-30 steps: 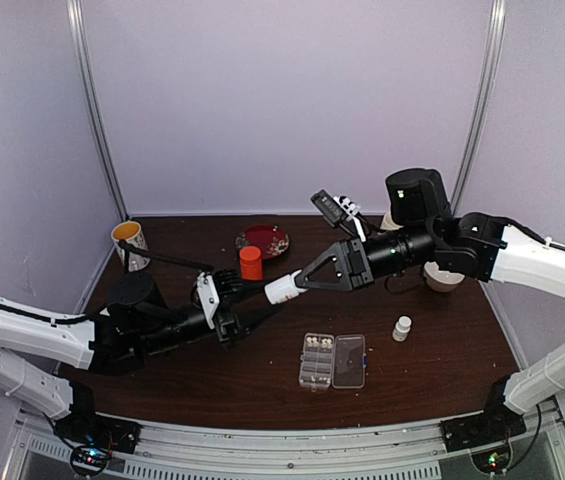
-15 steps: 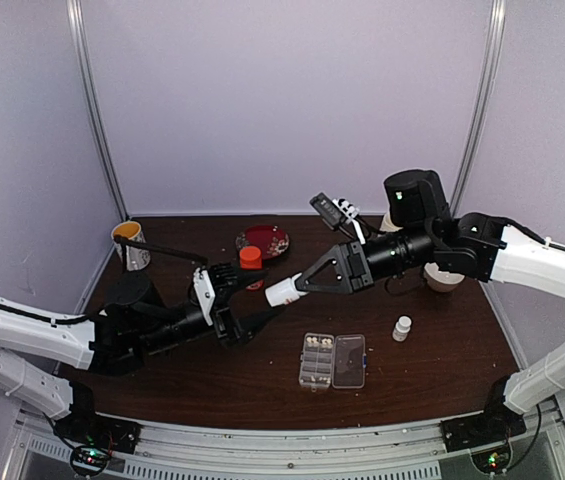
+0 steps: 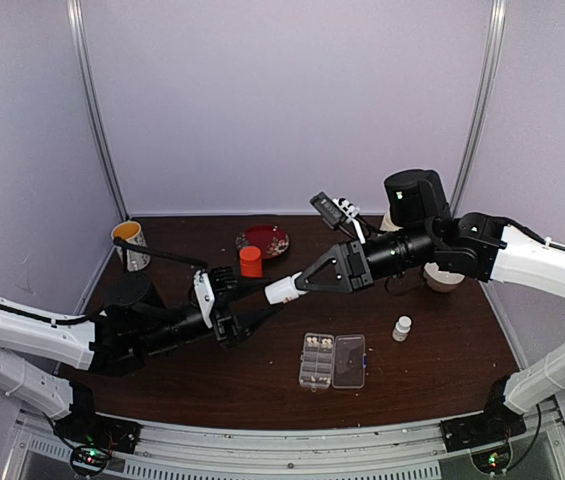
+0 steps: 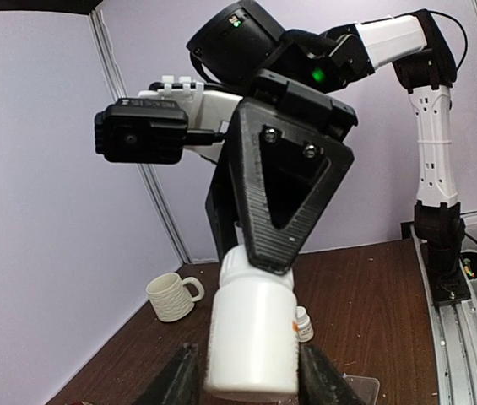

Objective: Sort the pills into containers
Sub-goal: Hold the pill bottle, then unscrew the lid of the pill bottle.

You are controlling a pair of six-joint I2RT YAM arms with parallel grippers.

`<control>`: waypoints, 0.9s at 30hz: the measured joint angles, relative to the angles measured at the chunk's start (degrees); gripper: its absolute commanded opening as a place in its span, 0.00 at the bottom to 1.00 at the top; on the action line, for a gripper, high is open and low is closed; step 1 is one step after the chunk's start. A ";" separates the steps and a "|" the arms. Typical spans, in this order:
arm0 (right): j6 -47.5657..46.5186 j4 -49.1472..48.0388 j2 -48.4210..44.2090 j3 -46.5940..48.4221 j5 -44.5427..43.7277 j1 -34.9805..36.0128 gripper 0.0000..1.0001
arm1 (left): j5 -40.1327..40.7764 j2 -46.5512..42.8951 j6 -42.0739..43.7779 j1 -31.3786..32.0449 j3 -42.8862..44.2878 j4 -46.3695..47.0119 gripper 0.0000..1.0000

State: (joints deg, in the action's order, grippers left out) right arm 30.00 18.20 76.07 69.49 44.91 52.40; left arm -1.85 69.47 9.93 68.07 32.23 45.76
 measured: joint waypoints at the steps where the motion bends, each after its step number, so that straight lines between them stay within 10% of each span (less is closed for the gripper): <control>1: 0.00 0.00 0.00 0.00 0.00 0.00 0.07 | -0.11 0.02 0.00 0.00 0.00 0.00 0.40; 12: -1.29 0.20 -0.04 0.00 -0.20 -0.04 0.06 | -0.35 0.35 -0.42 0.00 0.02 -0.15 0.06; 27: -24.37 1.42 -2.14 -1.88 1.73 -0.39 0.05 | -3.08 2.54 -7.93 0.24 0.98 0.33 0.00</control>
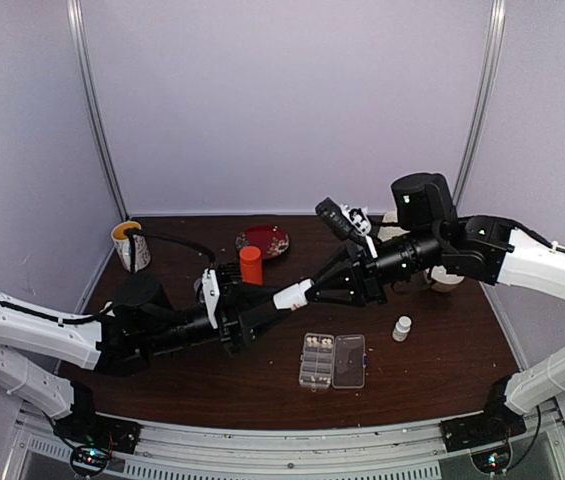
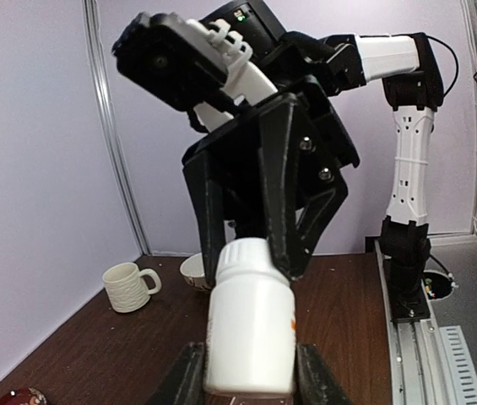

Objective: Sort the pills into containers
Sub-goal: Unscrew the lid of the pill bottle.

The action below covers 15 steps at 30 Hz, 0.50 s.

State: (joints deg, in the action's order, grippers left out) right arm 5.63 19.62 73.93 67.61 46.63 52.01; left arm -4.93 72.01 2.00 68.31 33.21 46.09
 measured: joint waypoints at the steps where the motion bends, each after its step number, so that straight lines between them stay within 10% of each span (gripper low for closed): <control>1: -3.58 0.35 -0.15 0.00 0.35 0.00 0.04 | -0.59 0.07 -1.14 0.02 0.07 0.11 0.00; 15: -71.49 24.65 6.67 13.97 2.16 -0.13 0.00 | -4.72 1.38 -12.22 0.15 0.22 -0.15 0.00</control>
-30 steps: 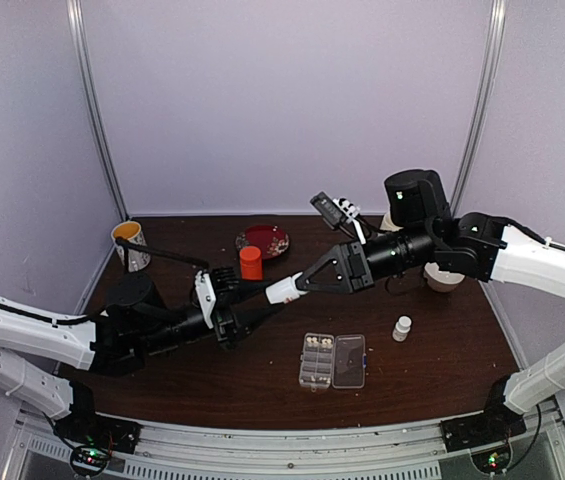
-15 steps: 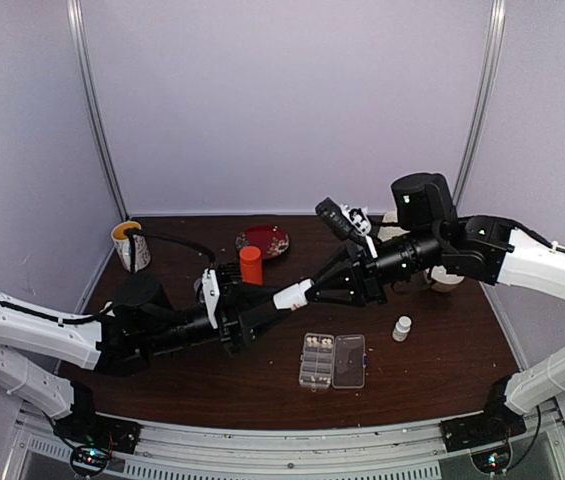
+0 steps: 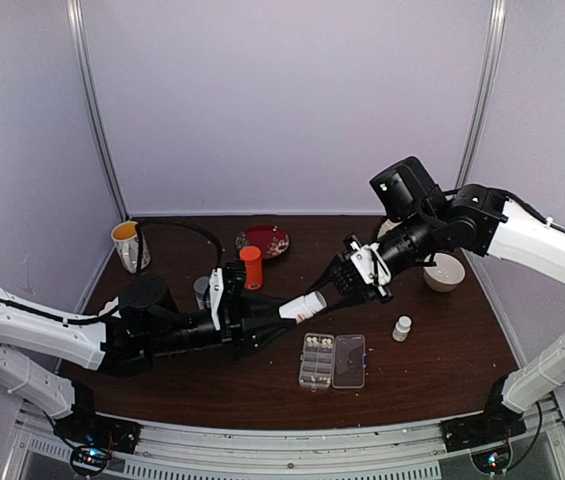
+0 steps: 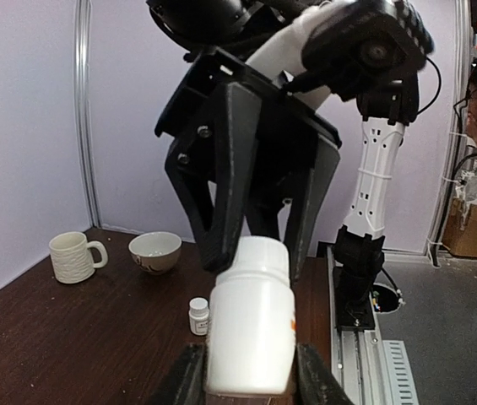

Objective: Sort the pills into containers
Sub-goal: Unscrew the lid of the pill bottle.

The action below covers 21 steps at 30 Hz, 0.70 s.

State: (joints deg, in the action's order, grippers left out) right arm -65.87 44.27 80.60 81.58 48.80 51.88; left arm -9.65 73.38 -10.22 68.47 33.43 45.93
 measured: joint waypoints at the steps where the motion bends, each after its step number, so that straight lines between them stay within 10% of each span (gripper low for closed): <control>1: -5.20 0.81 0.02 0.00 -0.24 0.00 0.00 | -0.22 0.26 -0.50 0.00 0.00 -0.15 0.00; 8: -24.24 -8.00 -4.28 -8.61 -2.60 0.15 0.00 | -0.57 1.86 -2.34 -0.07 0.00 -0.50 0.00; 11: -27.45 -10.71 -5.18 -9.94 -4.02 0.39 0.37 | -0.44 1.95 -2.45 -0.26 0.00 -0.20 0.00; 21: -17.29 -16.13 -9.16 -12.26 -5.38 0.50 0.98 | -0.37 1.84 -1.62 -0.52 0.66 2.14 0.00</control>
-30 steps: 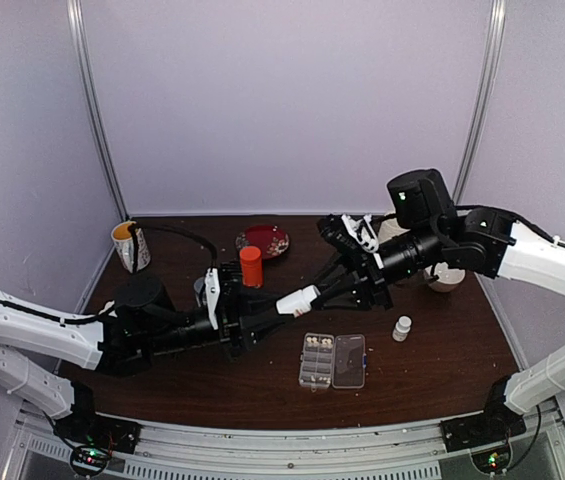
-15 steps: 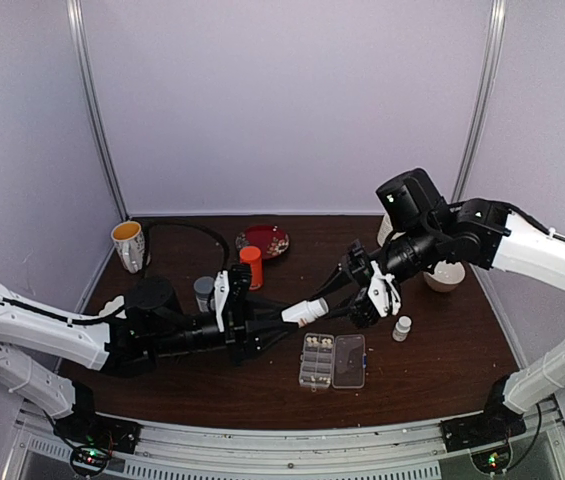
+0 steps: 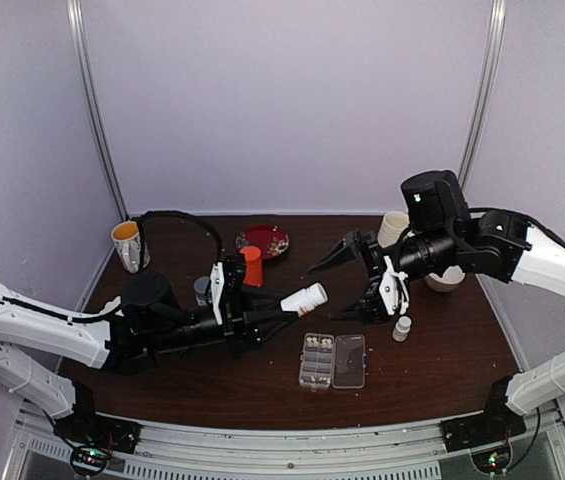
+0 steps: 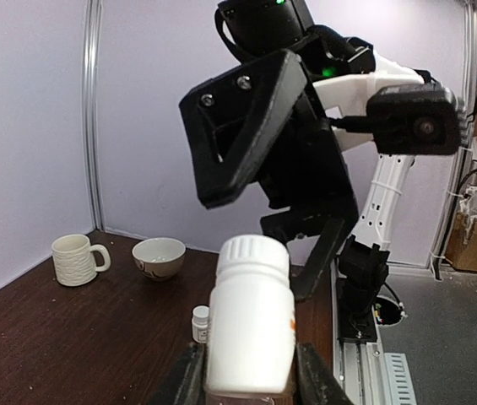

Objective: Sort the pills into containers
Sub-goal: Unscrew the lid of the pill bottle.

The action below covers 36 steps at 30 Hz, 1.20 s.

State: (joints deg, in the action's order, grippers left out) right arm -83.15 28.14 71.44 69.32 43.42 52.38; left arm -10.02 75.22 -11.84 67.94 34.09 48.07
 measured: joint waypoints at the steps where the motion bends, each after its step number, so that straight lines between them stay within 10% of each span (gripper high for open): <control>1: 2.25 0.57 -1.07 -0.17 0.20 0.00 0.99 | -0.07 -0.13 0.39 0.00 0.00 -0.04 0.00; 12: 58.71 -8.61 -12.48 -7.56 -6.62 -0.02 1.00 | -1.40 -0.76 3.85 0.00 0.26 -0.33 0.00; 36: 120.96 3.45 -5.09 -1.88 -5.11 -1.29 0.77 | -1.88 -0.76 9.03 0.00 3.08 -3.37 0.00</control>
State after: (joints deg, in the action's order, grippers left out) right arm 37.80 31.59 66.35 67.44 38.30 51.09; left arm -11.90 74.46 -2.81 67.94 37.17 44.71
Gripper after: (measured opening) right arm 0.764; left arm 0.316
